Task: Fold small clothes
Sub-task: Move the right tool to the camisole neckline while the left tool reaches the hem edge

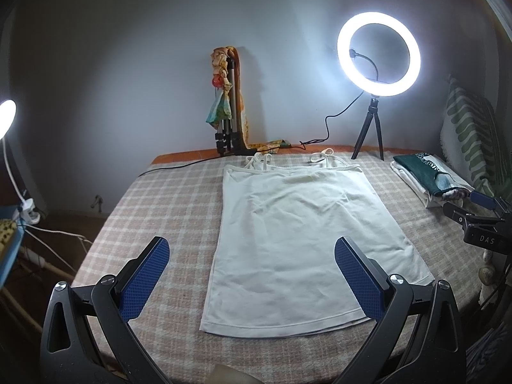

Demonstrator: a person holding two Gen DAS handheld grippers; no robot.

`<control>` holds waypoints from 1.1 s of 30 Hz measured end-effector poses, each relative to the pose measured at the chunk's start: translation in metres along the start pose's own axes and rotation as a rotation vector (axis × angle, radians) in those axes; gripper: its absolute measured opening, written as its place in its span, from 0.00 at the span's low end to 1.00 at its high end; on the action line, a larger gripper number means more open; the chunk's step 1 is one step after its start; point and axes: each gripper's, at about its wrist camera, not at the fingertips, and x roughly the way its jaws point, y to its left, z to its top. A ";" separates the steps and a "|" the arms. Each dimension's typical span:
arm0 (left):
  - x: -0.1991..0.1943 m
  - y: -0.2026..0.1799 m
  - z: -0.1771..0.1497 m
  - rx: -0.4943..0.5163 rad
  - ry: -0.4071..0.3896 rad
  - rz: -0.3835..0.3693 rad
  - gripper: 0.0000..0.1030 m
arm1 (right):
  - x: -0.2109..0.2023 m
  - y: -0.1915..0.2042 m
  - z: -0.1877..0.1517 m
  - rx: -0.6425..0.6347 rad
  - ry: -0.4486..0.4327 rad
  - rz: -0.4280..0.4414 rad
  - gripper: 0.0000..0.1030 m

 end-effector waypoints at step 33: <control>0.099 0.096 -0.082 -0.241 0.371 -0.211 0.37 | 0.103 0.159 0.084 -0.199 0.150 0.341 0.83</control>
